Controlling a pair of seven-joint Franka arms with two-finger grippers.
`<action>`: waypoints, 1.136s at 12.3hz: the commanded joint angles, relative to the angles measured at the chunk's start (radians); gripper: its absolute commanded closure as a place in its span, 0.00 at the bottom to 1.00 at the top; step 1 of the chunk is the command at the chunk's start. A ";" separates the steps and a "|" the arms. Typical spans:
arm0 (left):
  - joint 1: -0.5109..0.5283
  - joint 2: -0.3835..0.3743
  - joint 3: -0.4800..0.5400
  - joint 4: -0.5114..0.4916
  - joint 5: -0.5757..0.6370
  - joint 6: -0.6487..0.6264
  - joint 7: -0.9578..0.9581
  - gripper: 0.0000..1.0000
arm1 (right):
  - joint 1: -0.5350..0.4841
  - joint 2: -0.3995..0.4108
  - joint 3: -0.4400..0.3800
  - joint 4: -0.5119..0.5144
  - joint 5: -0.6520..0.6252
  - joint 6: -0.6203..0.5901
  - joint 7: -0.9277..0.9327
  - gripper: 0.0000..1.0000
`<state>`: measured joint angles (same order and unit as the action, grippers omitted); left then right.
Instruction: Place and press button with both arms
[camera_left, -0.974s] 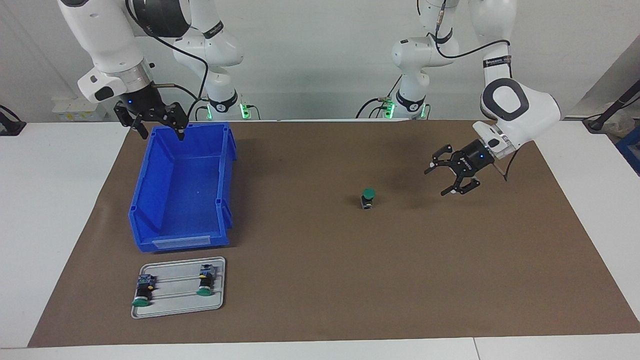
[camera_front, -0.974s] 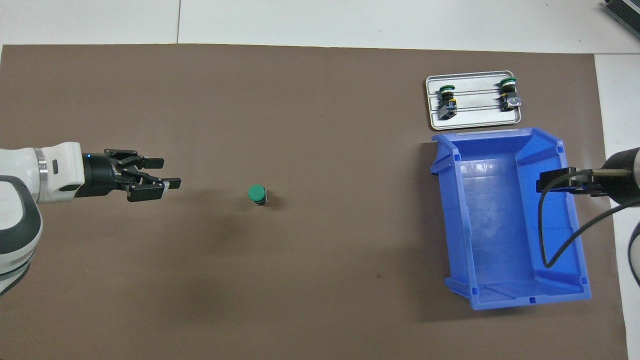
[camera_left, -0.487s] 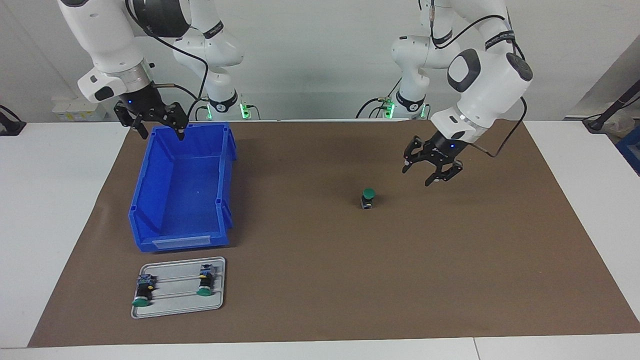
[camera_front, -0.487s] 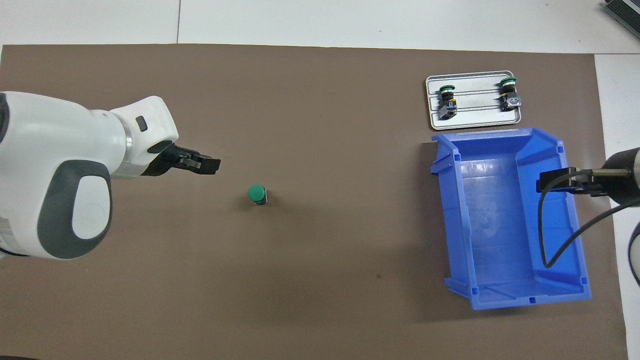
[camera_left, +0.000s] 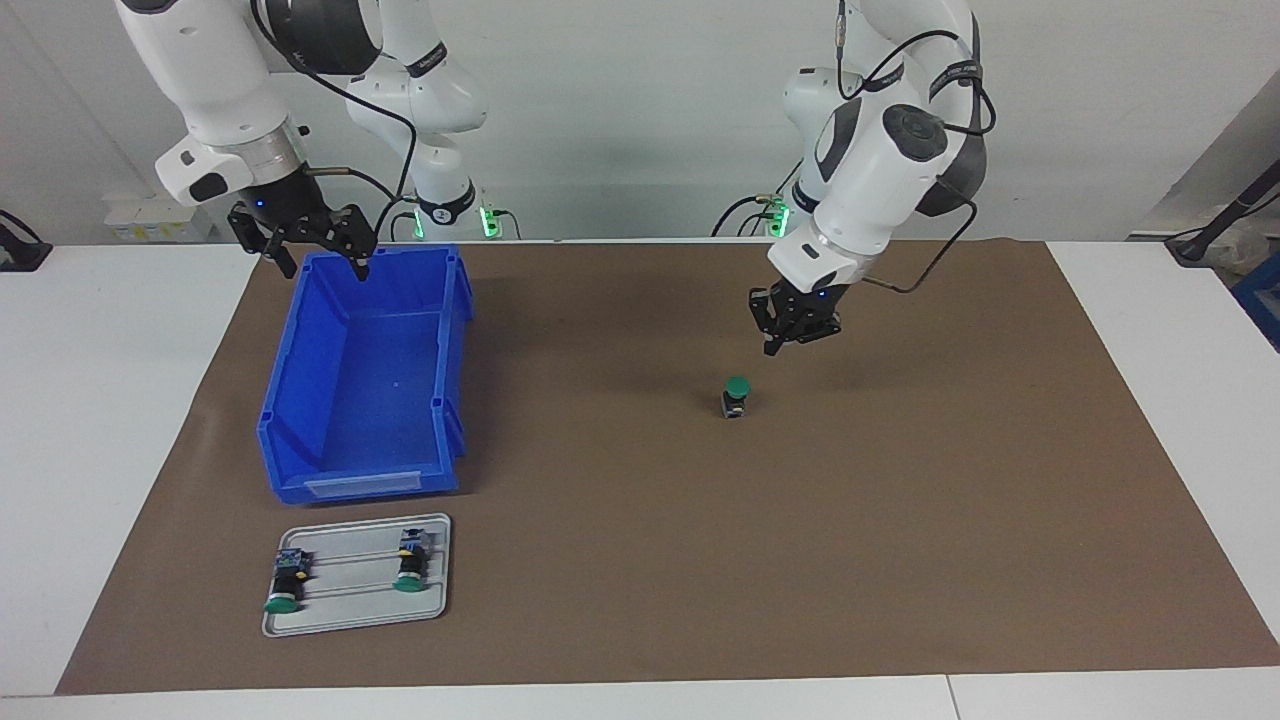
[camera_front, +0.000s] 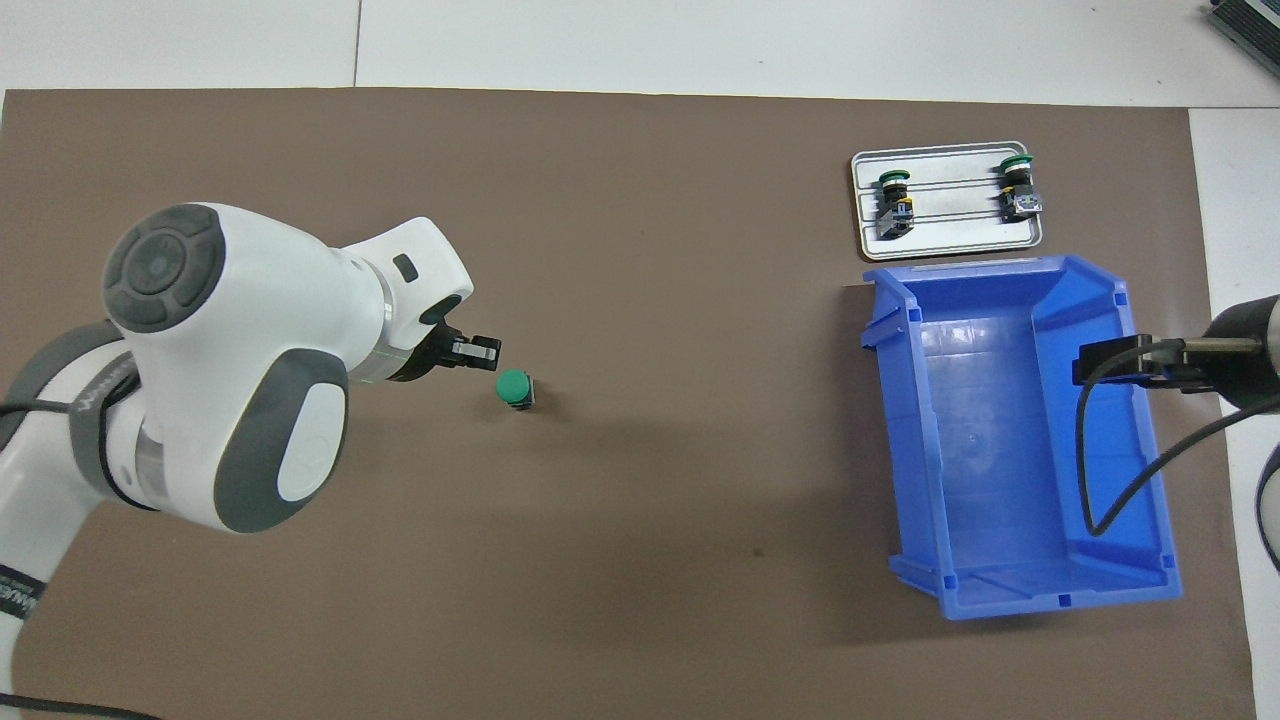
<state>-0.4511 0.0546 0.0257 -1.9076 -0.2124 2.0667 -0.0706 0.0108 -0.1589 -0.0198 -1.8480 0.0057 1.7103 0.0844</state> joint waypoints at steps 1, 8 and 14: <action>-0.052 0.034 0.016 -0.004 0.080 0.052 -0.108 1.00 | -0.005 -0.013 0.003 -0.008 0.000 0.000 -0.018 0.01; -0.075 0.125 0.016 -0.063 0.127 0.114 -0.127 1.00 | -0.005 -0.013 0.003 -0.008 0.000 0.000 -0.020 0.01; -0.090 0.155 0.016 -0.116 0.128 0.182 -0.127 1.00 | -0.005 -0.013 0.003 -0.008 0.000 0.000 -0.018 0.01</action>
<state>-0.5199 0.1998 0.0277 -1.9832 -0.1030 2.2026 -0.1768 0.0108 -0.1589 -0.0198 -1.8480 0.0057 1.7103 0.0844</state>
